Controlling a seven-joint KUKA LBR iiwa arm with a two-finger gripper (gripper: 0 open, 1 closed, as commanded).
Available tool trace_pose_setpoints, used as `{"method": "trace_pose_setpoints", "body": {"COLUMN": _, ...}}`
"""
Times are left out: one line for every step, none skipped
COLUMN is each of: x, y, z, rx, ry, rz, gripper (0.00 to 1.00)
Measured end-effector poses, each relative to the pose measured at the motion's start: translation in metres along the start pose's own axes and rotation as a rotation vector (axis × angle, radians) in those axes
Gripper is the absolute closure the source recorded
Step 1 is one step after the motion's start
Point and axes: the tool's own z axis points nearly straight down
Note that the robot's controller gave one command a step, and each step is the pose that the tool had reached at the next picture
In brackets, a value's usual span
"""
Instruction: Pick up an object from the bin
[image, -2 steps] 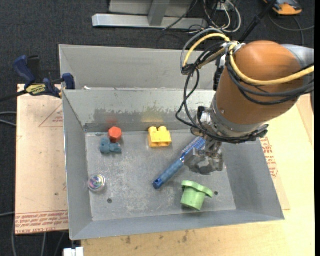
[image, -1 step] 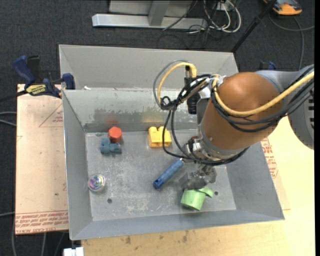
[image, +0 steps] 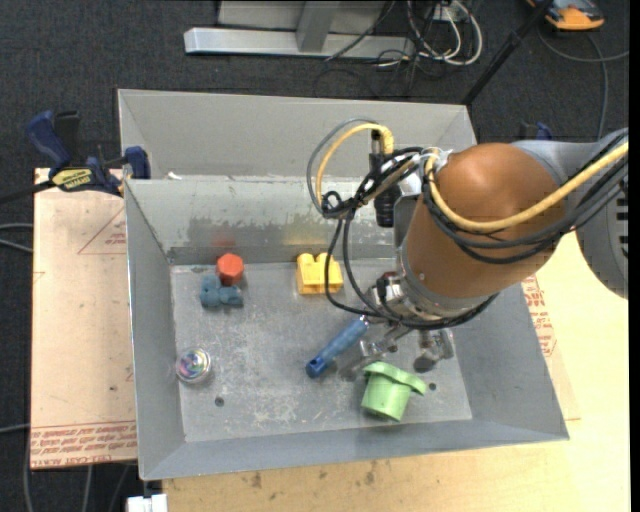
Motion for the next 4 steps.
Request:
{"method": "trace_pose_setpoints", "body": {"x": 0.014, "y": -0.013, "z": 0.094, "rx": -0.004, "ry": 0.001, "rz": -0.155, "gripper": 0.0}}
{"method": "trace_pose_setpoints", "body": {"x": 0.019, "y": -0.073, "z": 0.15, "rx": 0.001, "ry": -0.001, "rz": -0.2, "gripper": 0.0}}
{"method": "trace_pose_setpoints", "body": {"x": -0.005, "y": -0.018, "z": 0.157, "rx": -0.004, "ry": 0.0, "rz": -0.149, "gripper": 0.0}}
{"method": "trace_pose_setpoints", "body": {"x": -0.024, "y": -0.046, "z": 0.141, "rx": 0.005, "ry": -0.001, "rz": -0.194, "gripper": 0.0}}
